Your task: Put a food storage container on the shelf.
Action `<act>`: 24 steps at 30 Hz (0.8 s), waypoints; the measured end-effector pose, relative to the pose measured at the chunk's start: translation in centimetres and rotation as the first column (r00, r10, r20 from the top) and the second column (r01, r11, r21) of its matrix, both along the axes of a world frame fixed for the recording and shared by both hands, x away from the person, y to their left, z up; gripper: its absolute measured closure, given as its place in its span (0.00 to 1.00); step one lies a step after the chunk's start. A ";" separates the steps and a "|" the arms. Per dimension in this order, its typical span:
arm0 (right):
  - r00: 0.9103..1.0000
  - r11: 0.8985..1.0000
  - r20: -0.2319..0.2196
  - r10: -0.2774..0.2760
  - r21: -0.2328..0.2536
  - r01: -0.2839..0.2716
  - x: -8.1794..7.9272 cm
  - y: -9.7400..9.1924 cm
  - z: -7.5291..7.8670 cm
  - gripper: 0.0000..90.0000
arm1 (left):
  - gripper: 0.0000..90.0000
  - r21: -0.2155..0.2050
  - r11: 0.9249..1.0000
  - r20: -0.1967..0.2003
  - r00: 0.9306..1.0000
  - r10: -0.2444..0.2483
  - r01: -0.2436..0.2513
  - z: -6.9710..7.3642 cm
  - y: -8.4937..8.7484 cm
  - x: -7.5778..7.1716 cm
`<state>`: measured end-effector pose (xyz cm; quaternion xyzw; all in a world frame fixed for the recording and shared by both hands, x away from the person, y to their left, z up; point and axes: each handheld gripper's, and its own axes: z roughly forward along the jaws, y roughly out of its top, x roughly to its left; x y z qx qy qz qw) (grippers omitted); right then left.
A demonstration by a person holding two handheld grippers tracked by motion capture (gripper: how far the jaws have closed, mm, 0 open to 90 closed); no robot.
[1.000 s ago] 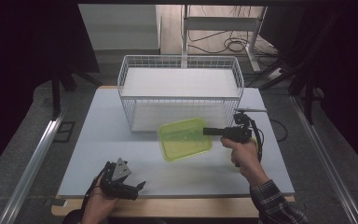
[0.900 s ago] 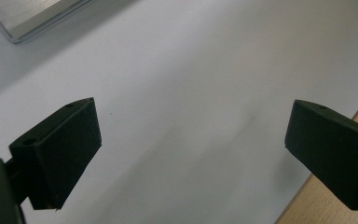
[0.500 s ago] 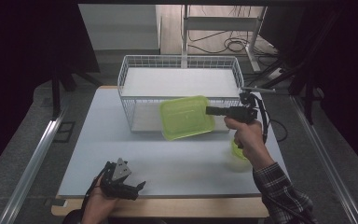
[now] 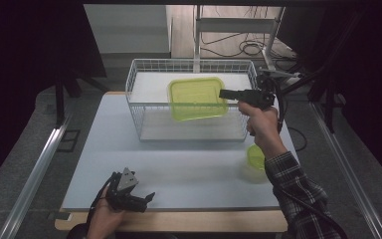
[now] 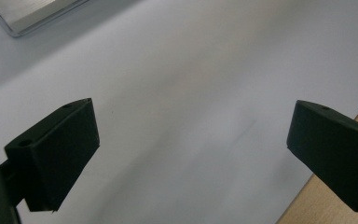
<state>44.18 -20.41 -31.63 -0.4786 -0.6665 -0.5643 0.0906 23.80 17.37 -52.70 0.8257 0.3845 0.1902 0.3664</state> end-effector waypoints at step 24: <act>0.986 0.983 -0.001 -0.167 -0.083 0.167 5.0 2.1 0.3 0.89 | 0.02 0.014 1.000 -0.012 1.000 -0.014 0.014 -0.1 -0.2 0.0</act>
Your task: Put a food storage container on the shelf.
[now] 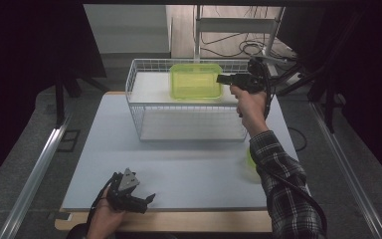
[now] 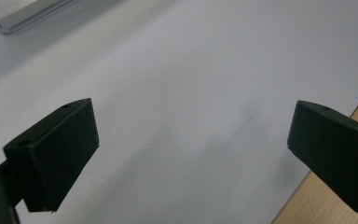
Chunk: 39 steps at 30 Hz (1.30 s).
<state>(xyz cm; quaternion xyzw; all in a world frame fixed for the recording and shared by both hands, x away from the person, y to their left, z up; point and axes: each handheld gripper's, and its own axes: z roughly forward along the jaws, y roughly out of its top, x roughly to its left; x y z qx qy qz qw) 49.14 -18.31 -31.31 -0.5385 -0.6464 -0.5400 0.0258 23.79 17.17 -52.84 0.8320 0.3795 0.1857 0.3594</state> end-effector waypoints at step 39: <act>0.998 0.985 0.061 -0.006 -0.172 0.017 1.4 0.8 -0.1 0.54 | 0.02 -0.004 1.000 0.014 1.000 0.007 -0.007 0.2 0.0 -0.1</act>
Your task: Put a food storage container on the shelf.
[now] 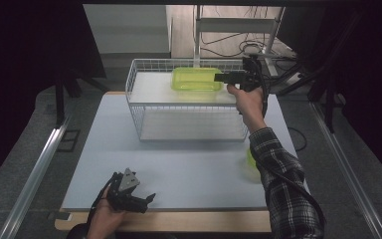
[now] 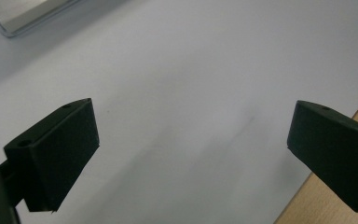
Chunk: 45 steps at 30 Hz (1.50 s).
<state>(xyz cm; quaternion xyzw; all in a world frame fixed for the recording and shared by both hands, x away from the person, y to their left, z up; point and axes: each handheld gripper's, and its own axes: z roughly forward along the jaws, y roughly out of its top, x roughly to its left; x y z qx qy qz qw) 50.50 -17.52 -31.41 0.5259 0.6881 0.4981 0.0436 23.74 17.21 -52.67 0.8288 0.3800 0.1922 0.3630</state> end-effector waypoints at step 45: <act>0.970 0.968 0.089 0.226 -0.137 -0.213 -9.2 -2.2 -3.7 0.18 | 0.01 -0.031 0.999 0.028 1.000 0.006 -0.005 0.1 0.2 0.0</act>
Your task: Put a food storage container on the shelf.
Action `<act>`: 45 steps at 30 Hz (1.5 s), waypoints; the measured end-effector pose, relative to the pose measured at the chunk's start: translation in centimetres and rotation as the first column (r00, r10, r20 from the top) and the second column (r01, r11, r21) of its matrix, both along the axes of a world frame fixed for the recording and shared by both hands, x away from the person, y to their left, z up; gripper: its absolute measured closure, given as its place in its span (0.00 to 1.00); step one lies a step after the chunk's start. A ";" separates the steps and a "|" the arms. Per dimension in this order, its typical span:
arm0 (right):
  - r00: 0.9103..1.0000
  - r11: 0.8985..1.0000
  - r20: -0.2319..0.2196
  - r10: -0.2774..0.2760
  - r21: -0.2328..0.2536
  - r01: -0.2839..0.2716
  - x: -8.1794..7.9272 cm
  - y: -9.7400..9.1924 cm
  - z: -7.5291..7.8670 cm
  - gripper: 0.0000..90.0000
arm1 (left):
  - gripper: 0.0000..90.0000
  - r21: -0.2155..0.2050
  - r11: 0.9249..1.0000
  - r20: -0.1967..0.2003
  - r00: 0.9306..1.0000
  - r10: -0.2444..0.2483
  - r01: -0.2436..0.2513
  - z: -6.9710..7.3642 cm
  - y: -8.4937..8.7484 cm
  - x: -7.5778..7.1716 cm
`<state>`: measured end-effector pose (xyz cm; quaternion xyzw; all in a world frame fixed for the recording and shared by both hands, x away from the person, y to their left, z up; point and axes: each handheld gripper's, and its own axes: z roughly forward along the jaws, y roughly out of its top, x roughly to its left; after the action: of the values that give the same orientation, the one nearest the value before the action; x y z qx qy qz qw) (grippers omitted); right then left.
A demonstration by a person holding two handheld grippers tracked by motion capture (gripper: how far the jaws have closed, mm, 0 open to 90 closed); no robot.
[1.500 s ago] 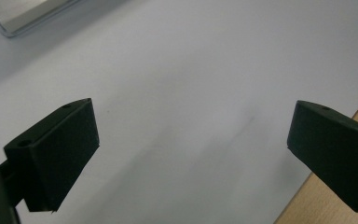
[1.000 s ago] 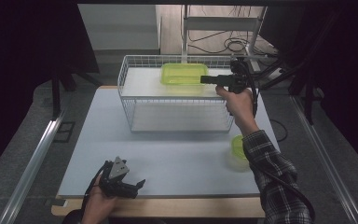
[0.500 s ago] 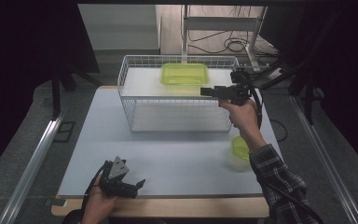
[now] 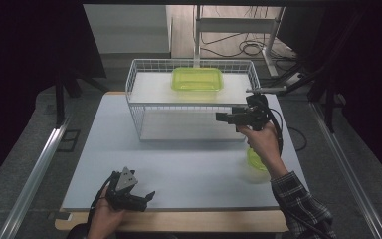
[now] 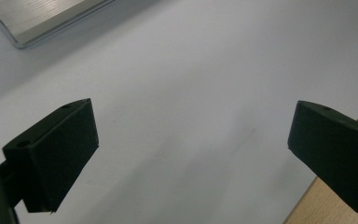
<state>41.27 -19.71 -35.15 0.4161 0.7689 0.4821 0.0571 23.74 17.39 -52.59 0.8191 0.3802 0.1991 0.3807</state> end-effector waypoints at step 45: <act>0.984 0.974 0.150 0.097 -0.216 -0.063 -9.2 -1.5 -8.2 0.01 | 0.01 -0.004 1.000 -0.002 1.000 -0.016 0.016 0.0 -0.1 -0.1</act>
<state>32.03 -21.17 -43.34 0.3364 0.8246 0.4318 0.1427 23.64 17.25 -52.55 0.8215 0.3744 0.1942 0.3837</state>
